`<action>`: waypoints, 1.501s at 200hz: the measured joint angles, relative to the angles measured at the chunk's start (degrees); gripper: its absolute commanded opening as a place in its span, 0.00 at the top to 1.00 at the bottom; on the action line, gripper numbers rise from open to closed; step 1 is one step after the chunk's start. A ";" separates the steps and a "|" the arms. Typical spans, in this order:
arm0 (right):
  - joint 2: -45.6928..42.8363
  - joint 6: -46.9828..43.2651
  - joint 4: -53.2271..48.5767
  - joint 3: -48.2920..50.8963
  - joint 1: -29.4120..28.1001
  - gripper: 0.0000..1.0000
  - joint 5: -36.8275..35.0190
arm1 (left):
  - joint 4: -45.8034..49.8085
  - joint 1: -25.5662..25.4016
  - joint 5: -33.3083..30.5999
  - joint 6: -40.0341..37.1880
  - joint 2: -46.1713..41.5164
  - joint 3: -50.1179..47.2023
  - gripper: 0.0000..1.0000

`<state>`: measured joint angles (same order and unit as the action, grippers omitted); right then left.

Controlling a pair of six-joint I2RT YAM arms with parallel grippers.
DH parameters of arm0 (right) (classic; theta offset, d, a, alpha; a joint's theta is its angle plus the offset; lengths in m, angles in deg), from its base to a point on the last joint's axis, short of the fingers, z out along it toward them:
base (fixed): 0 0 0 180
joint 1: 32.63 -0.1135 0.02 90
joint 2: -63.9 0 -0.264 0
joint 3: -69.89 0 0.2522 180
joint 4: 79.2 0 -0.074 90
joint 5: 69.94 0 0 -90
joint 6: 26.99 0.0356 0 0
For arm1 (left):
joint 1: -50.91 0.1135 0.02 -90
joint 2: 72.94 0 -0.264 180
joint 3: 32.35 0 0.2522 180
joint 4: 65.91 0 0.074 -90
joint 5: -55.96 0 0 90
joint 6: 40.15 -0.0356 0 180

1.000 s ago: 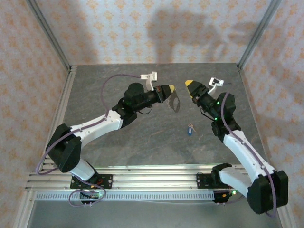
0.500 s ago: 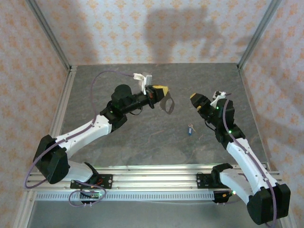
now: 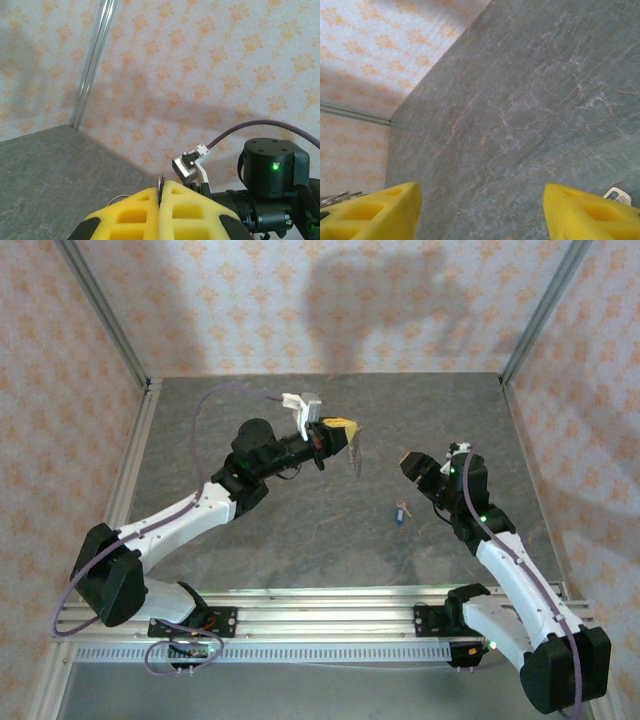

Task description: Put the keys on the keyring

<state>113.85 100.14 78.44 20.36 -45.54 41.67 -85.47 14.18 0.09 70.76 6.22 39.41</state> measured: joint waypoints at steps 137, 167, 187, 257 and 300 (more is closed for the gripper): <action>9.88 -4.00 -15.58 -1.20 0.00 0.47 -5.77 | 3.65 -0.04 -6.58 7.19 0.00 -2.82 1.00; 13.94 -4.22 -17.53 -1.20 -0.63 0.50 -6.67 | 3.54 -0.31 -6.54 8.26 -0.02 -5.60 1.00; 16.68 -4.17 -17.84 -1.20 -1.95 0.52 -8.02 | 3.37 -0.39 -6.60 9.40 -0.02 -7.50 1.00; 29.22 -4.20 -18.36 -6.05 -5.79 0.48 -13.09 | 1.31 -0.39 -6.71 11.26 -0.02 -9.25 1.00; 36.89 -4.42 -17.03 -8.90 -7.15 0.52 -14.05 | 0.66 -0.39 -6.69 12.09 0.00 -9.25 1.00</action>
<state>150.75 95.72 61.41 11.46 -52.69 27.61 -84.81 13.78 -6.60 82.84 6.22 30.17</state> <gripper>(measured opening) 0.515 0.045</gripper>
